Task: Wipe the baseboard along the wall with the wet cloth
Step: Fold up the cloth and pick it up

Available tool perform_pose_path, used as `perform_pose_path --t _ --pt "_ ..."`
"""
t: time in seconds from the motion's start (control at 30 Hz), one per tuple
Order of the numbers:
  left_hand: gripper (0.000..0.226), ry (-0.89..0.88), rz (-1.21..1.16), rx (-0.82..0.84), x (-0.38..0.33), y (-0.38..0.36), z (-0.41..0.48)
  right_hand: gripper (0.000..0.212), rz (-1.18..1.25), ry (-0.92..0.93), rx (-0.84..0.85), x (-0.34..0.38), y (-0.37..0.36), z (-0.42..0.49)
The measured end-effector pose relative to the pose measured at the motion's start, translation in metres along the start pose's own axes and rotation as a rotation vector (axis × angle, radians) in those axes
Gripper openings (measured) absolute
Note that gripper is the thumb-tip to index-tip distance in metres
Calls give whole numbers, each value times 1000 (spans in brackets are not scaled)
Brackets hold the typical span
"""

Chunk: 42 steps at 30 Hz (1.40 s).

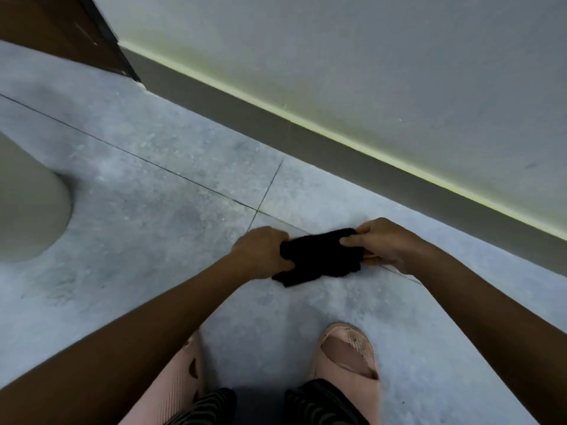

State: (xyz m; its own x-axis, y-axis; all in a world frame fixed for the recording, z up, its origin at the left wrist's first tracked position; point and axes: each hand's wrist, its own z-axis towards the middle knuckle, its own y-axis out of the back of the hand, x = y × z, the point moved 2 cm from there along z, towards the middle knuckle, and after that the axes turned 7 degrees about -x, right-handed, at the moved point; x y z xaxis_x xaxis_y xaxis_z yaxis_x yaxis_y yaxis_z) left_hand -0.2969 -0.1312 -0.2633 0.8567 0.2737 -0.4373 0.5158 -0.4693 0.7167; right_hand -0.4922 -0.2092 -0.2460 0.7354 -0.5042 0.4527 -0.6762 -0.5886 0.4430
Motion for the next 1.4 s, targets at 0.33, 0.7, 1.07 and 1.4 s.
perform_pose_path --t 0.33,0.7,1.07,1.4 --pt "32 212 -1095 -281 46 158 -127 22 56 557 23 189 -11 -115" --pt "24 342 -1089 -905 86 312 -263 26 -217 1014 -213 335 -73 -267" --pt "14 500 -534 -1112 185 291 -207 19 96 844 -220 332 -204 -167" --pt "45 751 -843 -711 188 262 -180 40 -163 540 80 338 -215 -167"
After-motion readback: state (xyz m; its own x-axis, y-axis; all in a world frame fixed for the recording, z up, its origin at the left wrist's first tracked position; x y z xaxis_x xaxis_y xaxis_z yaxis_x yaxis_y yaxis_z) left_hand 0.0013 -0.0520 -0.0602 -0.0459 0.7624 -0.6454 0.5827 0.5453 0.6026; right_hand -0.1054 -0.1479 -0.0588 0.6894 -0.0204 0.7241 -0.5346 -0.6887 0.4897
